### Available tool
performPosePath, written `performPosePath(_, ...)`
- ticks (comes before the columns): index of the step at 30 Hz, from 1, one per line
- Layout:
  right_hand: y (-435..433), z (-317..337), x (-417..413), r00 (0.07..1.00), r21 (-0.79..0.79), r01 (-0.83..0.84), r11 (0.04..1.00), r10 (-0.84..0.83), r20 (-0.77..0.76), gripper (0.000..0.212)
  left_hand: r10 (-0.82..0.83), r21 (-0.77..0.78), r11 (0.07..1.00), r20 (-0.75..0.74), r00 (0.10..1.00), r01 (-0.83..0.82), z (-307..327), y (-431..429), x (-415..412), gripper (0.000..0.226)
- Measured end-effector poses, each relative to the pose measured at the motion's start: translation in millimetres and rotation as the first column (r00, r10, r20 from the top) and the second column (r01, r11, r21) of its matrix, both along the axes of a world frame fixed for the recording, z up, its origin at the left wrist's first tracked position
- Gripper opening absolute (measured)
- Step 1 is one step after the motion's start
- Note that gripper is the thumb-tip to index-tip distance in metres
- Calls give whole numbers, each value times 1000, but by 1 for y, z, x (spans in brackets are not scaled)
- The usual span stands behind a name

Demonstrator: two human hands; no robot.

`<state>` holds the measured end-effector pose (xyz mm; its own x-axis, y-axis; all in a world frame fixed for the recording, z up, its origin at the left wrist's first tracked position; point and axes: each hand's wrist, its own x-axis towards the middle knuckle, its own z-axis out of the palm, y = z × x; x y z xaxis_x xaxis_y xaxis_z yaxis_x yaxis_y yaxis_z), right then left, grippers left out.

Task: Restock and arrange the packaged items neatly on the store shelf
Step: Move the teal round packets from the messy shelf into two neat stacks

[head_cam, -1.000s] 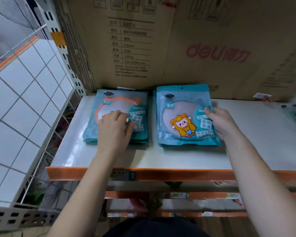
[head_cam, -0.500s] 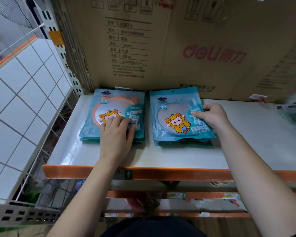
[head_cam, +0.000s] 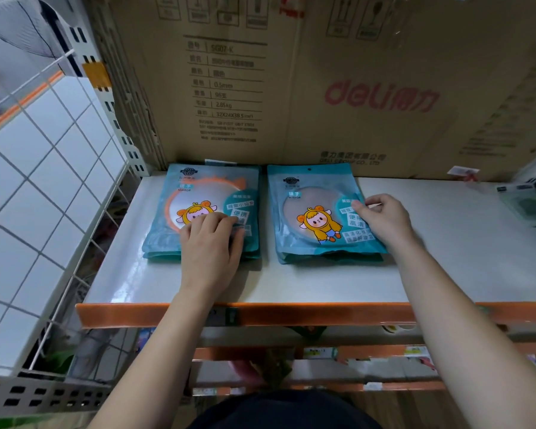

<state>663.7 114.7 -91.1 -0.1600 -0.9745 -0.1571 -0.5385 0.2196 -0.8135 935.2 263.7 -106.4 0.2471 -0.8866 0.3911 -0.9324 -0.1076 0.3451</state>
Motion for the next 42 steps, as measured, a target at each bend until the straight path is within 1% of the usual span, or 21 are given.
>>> performPosePath(3, 9, -3, -11, 1000, -77, -26, 997, 26, 4, 21, -26, 10, 1000, 12, 1000, 26, 8, -4, -6, 27)
performPosePath(6, 21, -3, -29, 995, -209, -70, 975, 54, -82, 13, -111, -7, 994, 19, 994, 111, 21, -18, -24, 28)
performPosePath(9, 32, 1, -52, 976, -334, -127, 934, 58, -211, 17, -192, 48, 980, 8, 981, 191, 32, -39, -56, 32)
performPosePath(12, 42, 7, -81, 965, -393, -131, 910, 26, -261, 21, -295, 80, 954, 75, 952, 289, 36, -57, -94, 33)
performPosePath(15, 49, 14, -114, 956, -412, -137, 901, 11, -294, 25, -347, 99, 936, 95, 933, 338, 39, -68, -137, 34)
performPosePath(21, 65, 25, -200, 935, -437, -145, 888, -21, -354, 29, -432, 95, 900, 64, 899, 426, 40, -73, -248, 35)
performPosePath(25, 74, 29, -277, 933, -415, -130, 900, -31, -359, 31, -482, 103, 875, 77, 873, 474, 41, -75, -334, 35)
performPosePath(31, 84, 42, -395, 912, -414, -137, 900, -49, -407, 34, -531, 72, 847, 82, 843, 527, 47, -77, -463, 37)
performPosePath(34, 92, 48, -446, 909, -394, -115, 912, -64, -412, 34, -543, 65, 839, 73, 836, 540, 50, -79, -520, 36)
performPosePath(36, 95, 51, -478, 919, -391, -83, 916, -82, -386, 34, -564, 50, 825, 62, 823, 562, 53, -81, -554, 34)
performPosePath(42, 91, 51, -551, 913, -422, 6, 907, -177, -368, 33, -638, 56, 770, 55, 768, 635, 56, -106, -631, 33)
